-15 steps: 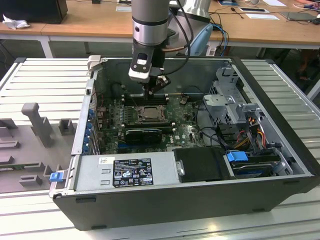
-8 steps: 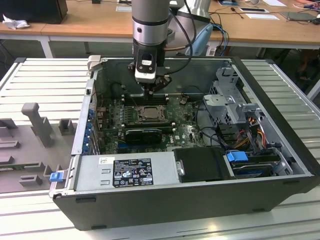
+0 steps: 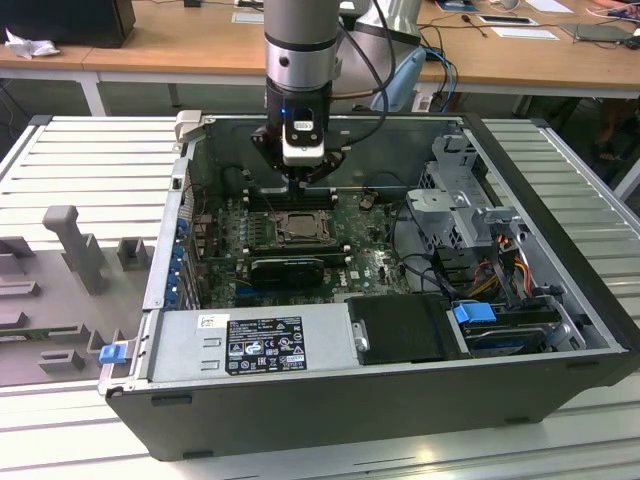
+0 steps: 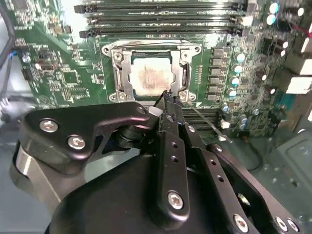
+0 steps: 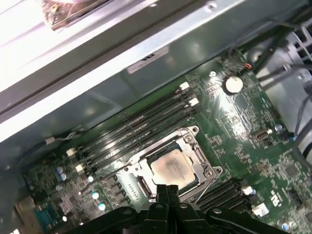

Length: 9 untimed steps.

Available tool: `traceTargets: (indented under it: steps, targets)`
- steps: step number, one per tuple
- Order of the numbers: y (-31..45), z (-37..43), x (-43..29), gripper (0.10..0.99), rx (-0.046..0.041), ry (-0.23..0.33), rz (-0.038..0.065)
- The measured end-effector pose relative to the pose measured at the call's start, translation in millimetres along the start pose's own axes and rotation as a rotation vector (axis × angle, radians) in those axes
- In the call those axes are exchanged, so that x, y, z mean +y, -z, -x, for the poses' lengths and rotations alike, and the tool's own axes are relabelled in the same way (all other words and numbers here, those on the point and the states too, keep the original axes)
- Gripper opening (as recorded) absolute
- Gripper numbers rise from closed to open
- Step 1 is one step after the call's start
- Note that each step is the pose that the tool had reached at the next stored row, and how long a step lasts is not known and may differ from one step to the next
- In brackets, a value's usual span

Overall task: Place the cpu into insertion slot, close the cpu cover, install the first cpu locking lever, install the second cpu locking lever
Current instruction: 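Install the first cpu locking lever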

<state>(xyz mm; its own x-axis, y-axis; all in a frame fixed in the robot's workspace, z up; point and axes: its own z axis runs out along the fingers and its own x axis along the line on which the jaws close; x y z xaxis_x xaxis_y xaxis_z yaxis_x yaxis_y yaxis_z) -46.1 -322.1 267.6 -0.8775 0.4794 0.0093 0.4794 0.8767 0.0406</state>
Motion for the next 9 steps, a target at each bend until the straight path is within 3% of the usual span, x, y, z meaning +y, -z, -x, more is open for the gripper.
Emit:
traceTargets:
  steps: [4, 6, 9]
  targets:
    - [0.0, 0.1, 0.1, 0.106, -0.0007, 0.063, -0.003]
    - [0.0, 0.1, 0.0, 0.106, -0.0050, 0.107, -0.007]
    - [0.0, 0.0, 0.0, 0.106, -0.0030, 0.172, -0.008]
